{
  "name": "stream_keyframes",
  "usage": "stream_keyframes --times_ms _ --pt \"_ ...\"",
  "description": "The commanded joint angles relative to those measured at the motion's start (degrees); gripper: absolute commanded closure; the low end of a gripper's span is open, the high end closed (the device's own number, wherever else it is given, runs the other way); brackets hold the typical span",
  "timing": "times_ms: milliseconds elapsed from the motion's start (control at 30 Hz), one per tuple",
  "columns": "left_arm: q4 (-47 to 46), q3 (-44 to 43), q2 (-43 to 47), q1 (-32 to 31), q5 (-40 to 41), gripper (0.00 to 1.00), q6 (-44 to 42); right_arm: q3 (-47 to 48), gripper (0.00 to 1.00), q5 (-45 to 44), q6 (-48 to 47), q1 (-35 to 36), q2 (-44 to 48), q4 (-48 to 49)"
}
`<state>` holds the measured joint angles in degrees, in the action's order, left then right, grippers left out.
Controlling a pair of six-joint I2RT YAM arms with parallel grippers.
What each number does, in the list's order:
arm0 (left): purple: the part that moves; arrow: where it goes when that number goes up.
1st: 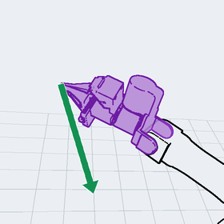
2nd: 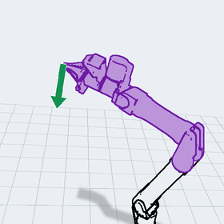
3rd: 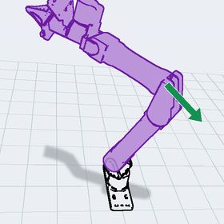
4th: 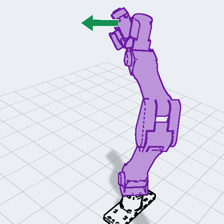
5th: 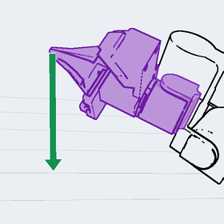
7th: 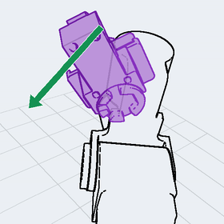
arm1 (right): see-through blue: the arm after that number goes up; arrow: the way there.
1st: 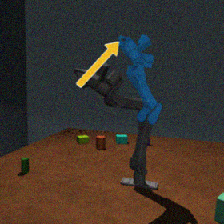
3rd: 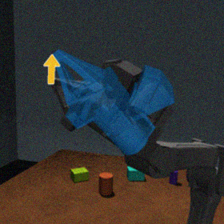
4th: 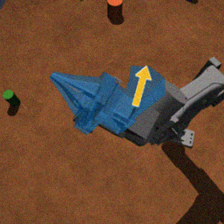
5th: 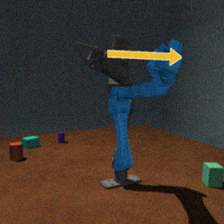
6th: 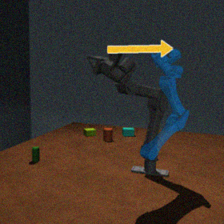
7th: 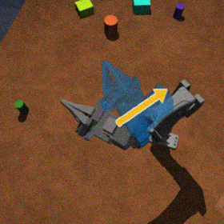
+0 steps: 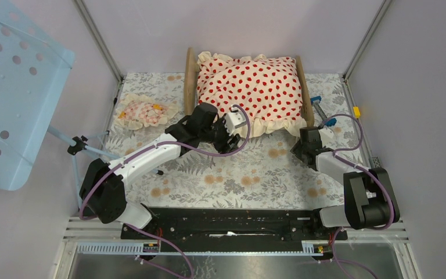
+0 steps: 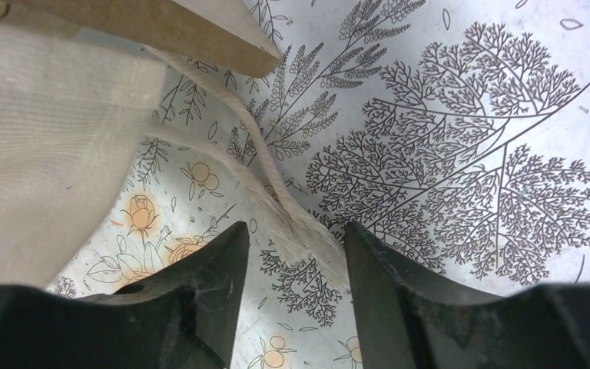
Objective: Set up the pet bed
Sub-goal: Adjust the ropes on the bed frame.
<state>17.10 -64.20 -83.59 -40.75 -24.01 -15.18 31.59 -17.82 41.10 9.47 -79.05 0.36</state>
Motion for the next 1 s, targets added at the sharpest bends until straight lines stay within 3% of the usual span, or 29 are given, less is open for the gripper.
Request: stream_keyframes --times_ms 0,133,233,500,733,967 --pt "-1.74 -0.01 2.99 0.30 -1.26 0.41 -0.20 -1.55 0.47 -0.79 1.62 1.55 -2.09 -6.72" --pt "-1.66 0.06 3.25 0.29 -1.14 0.41 -0.29 -0.86 0.51 -1.61 1.45 2.38 -2.59 -7.65" --pt "-1.28 -0.17 3.35 0.31 -0.82 0.41 -0.63 0.03 0.60 -1.41 1.20 2.92 -3.50 -8.60" --pt "-0.48 -0.48 3.61 0.32 -0.56 0.40 -0.90 3.09 0.54 -3.55 1.31 4.65 -6.06 -12.84" --pt "-0.21 -0.39 3.69 0.32 -0.32 0.40 -1.17 5.58 0.59 -4.25 -0.31 5.34 -8.87 -15.56" --pt "0.29 -0.53 3.36 0.50 -0.08 0.40 -1.52 8.20 0.55 -5.50 -1.41 6.07 -12.47 -17.71"
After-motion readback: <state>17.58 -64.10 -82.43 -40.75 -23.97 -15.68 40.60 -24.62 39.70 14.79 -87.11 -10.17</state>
